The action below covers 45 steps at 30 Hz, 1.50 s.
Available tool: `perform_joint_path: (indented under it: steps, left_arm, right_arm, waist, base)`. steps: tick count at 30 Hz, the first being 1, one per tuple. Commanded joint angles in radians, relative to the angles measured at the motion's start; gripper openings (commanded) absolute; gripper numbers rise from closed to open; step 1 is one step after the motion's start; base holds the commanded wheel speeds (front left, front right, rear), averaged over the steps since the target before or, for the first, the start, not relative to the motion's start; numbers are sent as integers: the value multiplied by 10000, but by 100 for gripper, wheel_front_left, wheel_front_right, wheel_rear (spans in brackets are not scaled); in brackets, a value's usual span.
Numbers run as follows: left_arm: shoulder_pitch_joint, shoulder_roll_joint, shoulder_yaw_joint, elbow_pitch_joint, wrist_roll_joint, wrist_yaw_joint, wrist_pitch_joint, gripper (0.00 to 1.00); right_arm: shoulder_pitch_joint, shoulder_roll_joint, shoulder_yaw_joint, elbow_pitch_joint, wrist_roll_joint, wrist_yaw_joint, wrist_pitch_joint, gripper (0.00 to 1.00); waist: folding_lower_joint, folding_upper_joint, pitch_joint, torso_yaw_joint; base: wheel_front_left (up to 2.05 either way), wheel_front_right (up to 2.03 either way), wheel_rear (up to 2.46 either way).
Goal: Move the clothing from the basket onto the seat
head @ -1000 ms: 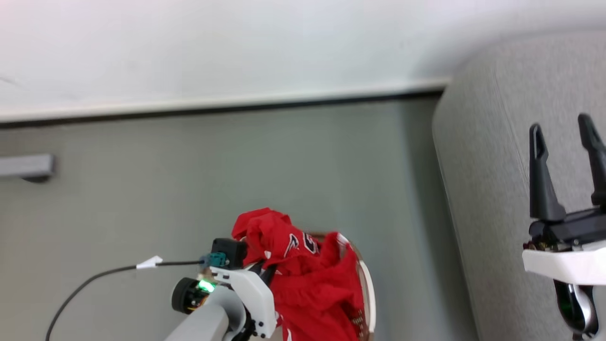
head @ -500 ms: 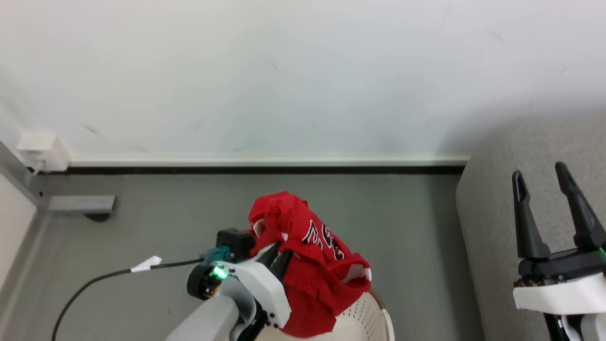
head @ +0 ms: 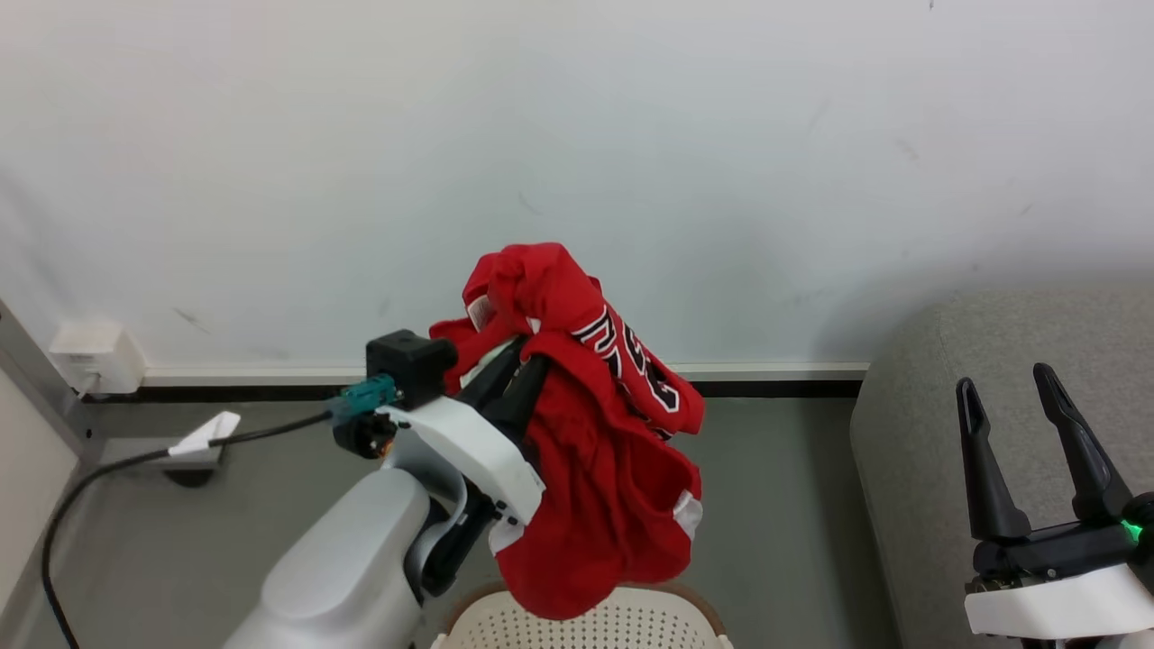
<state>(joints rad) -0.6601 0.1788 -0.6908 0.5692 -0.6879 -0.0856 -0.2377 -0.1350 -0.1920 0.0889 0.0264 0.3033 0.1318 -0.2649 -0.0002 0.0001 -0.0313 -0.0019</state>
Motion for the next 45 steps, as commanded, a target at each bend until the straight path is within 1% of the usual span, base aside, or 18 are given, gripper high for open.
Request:
perform_joint_path:
  steps: [1,5,9,16,18,22,28,31,33,35,38,41,45]
  left_arm:
    - [-128,165,61,-349,74,95,104,0]
    - [-249,515,107,-1268,164,410,545,0]
    - [-189,672,150,-1958,95,654,876,0]
    - [-148,769,132,-2536,50,879,1120,0]
    - [-178,848,41,-2571,269,972,1157,0]
    - [-193,820,-13,-2631,264,1030,1183,0]
    - [-246,763,-53,-2655,202,1036,1158,0]
    - [-258,742,-74,-2645,156,1015,1150,0]
    - [-276,701,-107,-2635,132,989,1158,0]
    - [-290,659,-149,-2634,106,977,1170,0]
    - [-311,564,-252,-2621,106,930,1183,0]
    - [-338,480,-373,-2608,142,877,1193,0]
    - [-336,353,-513,-2634,129,810,1244,0]
  right_arm:
    - [169,6,-4,-19,81,-21,10,100]
    - [290,104,-7,-22,90,-21,10,100]
    - [337,197,124,-30,129,-21,10,100]
    - [136,40,622,-92,241,-21,8,100]
    - [66,-22,827,-90,261,-21,10,100]
    - [-132,-235,1434,-211,328,-21,10,100]
    - [-582,-619,3005,-103,415,-21,10,100]
    - [-981,-864,3845,386,285,-21,10,100]
    - [-1407,-780,4285,633,293,-21,8,100]
    - [-1693,-860,4760,1136,272,-21,10,100]
    - [-2296,-814,5396,1740,454,-23,8,100]
    - [-2777,-790,5859,2390,389,-21,10,100]
    - [-3334,-665,6178,3272,248,-21,10,100]
  waist:
    - [2,-1,-53,-76]
    - [2,-1,-97,-162]
    - [2,-1,-65,-240]
    - [2,-1,65,-278]
    - [2,-1,74,-278]
    - [2,-1,99,-265]
    - [2,-1,132,-201]
    - [2,-1,147,-130]
    - [2,-1,152,-51]
    - [2,-1,160,42]
    - [2,-1,154,214]
    - [2,-1,158,382]
    - [2,-1,168,612]
  base:
    - [0,0,0]
    - [0,0,0]
    - [0,0,0]
    - [0,0,0]
    - [0,0,0]
    - [0,0,0]
    - [0,0,0]
    - [0,0,0]
    - [0,0,0]
    - [0,0,0]
    - [0,0,0]
    - [0,0,0]
    - [0,0,0]
